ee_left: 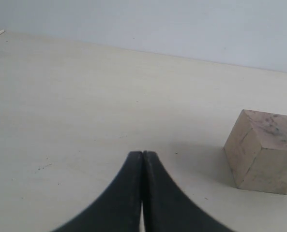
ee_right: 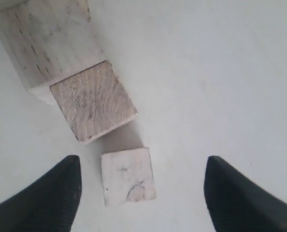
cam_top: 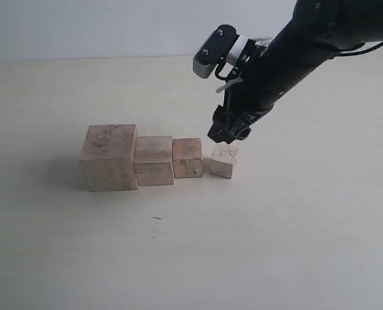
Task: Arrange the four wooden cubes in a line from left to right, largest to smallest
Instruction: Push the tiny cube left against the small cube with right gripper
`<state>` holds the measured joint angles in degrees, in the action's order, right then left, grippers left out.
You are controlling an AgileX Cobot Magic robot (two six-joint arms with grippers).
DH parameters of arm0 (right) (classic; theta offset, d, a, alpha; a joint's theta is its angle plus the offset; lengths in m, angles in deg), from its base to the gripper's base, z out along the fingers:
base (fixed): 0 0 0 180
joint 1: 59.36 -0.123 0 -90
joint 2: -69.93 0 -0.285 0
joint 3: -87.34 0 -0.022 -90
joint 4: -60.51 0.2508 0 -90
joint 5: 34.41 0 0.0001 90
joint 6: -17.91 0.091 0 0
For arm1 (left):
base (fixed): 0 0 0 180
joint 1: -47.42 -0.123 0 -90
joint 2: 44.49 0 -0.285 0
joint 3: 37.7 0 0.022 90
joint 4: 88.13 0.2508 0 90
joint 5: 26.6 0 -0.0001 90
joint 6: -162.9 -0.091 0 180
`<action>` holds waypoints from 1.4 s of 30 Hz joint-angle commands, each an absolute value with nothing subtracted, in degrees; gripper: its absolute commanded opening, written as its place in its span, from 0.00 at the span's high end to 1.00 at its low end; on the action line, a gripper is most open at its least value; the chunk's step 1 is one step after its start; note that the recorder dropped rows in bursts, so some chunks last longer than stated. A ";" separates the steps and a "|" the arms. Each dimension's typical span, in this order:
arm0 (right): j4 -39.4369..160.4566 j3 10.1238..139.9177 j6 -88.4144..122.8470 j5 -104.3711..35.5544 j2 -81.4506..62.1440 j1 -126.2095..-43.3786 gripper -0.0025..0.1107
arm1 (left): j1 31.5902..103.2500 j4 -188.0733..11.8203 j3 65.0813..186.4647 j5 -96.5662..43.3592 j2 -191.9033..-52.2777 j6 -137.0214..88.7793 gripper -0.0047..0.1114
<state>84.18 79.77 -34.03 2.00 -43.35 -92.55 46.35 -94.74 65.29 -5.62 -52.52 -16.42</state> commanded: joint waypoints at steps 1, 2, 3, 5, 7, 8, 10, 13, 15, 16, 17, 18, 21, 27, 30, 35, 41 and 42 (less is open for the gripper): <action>70.60 79.67 -17.30 6.35 -41.06 -92.34 0.53 | 46.41 -95.03 65.08 -5.94 -52.28 -16.62 0.96; 67.83 79.67 -14.49 7.76 -41.17 -92.34 0.57 | 46.41 -95.03 65.08 -5.94 -52.28 -16.62 0.96; 65.91 79.67 -12.31 9.04 -41.39 -92.34 0.60 | 46.41 -95.03 65.08 -5.94 -52.28 -16.62 0.96; 64.98 79.67 -9.93 11.22 -42.31 -92.34 0.65 | 46.41 -95.03 65.08 -5.94 -52.28 -16.62 0.96; 64.98 79.67 -9.91 11.81 -43.96 -92.34 0.68 | 46.41 -95.03 65.08 -5.94 -52.28 -16.62 0.96; 64.98 79.67 -9.91 11.00 -45.12 -92.34 0.68 | 46.41 -95.03 65.08 -5.94 -52.28 -16.62 0.96; 64.98 79.67 -9.91 10.36 -47.55 -92.34 0.68 | 46.41 -95.03 65.08 -5.94 -52.28 -16.62 0.96; 64.98 79.67 -9.91 8.68 -50.98 -92.34 0.68 | 46.41 -95.03 65.08 -5.94 -52.28 -16.62 0.96; 64.98 79.67 -10.03 6.94 -53.58 -92.34 0.68 | 46.41 -95.03 65.08 -5.94 -52.28 -16.62 0.96; 64.98 79.67 -10.03 6.03 -53.87 -92.34 0.68 | 46.41 -95.03 65.08 -5.94 -52.28 -16.62 0.96; 65.84 79.67 -10.03 4.78 -54.14 -92.34 0.68 | 46.41 -95.03 65.08 -5.94 -52.28 -16.62 0.96; 67.06 79.67 -10.03 4.14 -54.14 -92.34 0.68 | 46.41 -95.03 65.08 -5.94 -52.28 -16.62 0.96; 68.05 79.67 -10.03 2.29 -54.14 -92.34 0.68 | 46.41 -95.03 65.08 -5.94 -52.28 -16.62 0.96; 68.05 79.67 -10.03 -0.26 -54.14 -92.34 0.68 | 46.41 -95.03 65.08 -5.94 -52.28 -16.62 0.96; 68.55 79.67 -10.03 -0.28 -54.14 -92.34 0.68 | 46.41 -95.03 65.08 -5.94 -52.28 -16.62 0.96; 70.22 79.67 -10.03 -1.17 -54.14 -92.34 0.68 | 46.41 -95.03 65.08 -5.94 -52.28 -16.62 0.96; 71.04 79.67 -10.17 -2.65 -54.14 -92.34 0.68 | 46.41 -95.03 65.08 -5.94 -52.28 -16.62 0.96; 71.04 79.67 -10.17 -3.04 -54.14 -92.34 0.68 | 46.41 -95.03 65.08 -5.94 -52.28 -16.62 0.96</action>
